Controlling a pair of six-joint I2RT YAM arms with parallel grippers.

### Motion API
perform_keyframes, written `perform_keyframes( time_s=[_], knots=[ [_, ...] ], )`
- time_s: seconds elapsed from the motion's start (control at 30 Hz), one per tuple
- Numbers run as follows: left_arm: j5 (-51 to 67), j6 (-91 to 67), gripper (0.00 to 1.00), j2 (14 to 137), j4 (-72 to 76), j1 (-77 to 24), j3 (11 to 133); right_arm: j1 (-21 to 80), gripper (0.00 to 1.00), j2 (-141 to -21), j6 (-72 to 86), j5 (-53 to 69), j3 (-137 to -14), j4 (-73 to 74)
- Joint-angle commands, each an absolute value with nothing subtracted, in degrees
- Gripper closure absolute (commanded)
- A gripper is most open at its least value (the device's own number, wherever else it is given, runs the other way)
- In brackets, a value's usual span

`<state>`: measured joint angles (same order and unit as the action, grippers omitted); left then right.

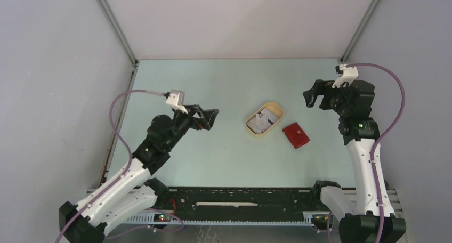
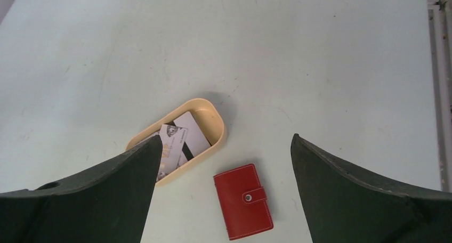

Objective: Put the credit cards into the card holder
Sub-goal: Move the card holder to the center of the board.

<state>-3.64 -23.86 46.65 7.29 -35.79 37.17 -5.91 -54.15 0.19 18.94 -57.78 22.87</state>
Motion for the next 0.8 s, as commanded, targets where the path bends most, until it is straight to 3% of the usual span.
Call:
perform_keyframes(
  time_s=[0.0, 0.1, 0.27, 0.33, 0.53, 0.77],
  knots=[
    [-8.0, -22.8, 0.0, 37.8, 11.3, -35.3, 31.3, -6.3, 0.0, -54.0, 3.1, 22.3, -59.7, 20.3],
    [-7.9, -23.0, 0.0, 35.7, 10.2, -35.0, 30.4, -6.3, 0.0, -55.0, 0.8, 29.5, -59.6, 20.4],
    [-5.4, -25.3, 0.0, 35.7, 8.3, -34.9, 30.6, -5.7, 0.0, -59.6, -14.0, 56.5, -59.6, 24.4],
    [-4.5, -27.4, 0.0, 33.5, 8.5, -34.9, 30.1, -4.6, 0.0, -61.7, -18.9, 62.0, -59.7, 26.8],
    [-1.6, -26.3, 0.0, 26.1, -0.2, -34.9, 34.3, 5.2, 0.0, -66.8, -30.4, 48.9, -59.7, 30.5],
    [-2.2, -21.6, 0.0, 28.5, -16.9, -34.9, 41.7, 10.8, 0.0, -72.4, -34.0, 37.6, -61.7, 31.5]
  ],
)
